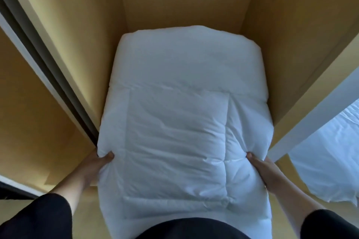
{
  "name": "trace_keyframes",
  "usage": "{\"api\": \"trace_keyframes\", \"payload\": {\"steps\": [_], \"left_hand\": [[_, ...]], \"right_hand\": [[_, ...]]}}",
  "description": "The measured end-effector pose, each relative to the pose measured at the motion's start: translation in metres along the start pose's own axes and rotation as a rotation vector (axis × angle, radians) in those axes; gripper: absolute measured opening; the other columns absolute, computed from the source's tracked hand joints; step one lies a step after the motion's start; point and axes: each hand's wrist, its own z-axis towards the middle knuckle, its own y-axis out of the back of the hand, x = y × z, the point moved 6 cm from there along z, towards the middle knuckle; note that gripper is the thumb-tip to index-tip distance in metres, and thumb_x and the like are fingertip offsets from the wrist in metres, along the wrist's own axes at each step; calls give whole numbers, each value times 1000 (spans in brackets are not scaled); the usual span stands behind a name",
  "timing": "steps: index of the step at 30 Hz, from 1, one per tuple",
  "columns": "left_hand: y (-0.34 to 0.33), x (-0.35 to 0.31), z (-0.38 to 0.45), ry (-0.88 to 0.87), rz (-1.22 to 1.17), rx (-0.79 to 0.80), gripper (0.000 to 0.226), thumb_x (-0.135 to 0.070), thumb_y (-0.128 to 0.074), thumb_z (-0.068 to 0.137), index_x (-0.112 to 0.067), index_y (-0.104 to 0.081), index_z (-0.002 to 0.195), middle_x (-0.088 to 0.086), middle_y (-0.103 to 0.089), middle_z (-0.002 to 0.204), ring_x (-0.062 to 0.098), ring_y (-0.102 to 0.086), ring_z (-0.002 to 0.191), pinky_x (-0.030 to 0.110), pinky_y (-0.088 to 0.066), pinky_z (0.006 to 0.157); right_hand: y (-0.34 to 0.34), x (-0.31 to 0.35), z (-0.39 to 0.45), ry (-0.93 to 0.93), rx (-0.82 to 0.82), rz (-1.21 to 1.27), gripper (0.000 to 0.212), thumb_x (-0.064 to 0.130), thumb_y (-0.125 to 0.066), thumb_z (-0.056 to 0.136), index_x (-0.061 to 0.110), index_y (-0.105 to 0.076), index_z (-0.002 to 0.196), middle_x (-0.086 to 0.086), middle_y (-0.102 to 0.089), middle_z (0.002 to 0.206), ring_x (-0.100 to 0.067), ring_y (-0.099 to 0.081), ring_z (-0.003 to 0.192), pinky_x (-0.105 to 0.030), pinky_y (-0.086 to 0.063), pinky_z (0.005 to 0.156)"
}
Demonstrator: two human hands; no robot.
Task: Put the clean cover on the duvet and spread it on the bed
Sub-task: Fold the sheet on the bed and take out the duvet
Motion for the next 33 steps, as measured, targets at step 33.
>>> {"api": "trace_keyframes", "payload": {"steps": [33], "left_hand": [[-14,-31,-24,-51,-5,38,59,-81,-74,60,-46,-74,107,-11,-76,109,13,-74,97,42,-56,85]], "right_hand": [[-59,24,-34,117,100,62,45,40,-76,88,36,-64,131,15,-71,123,-4,-68,111,-18,-57,75]]}}
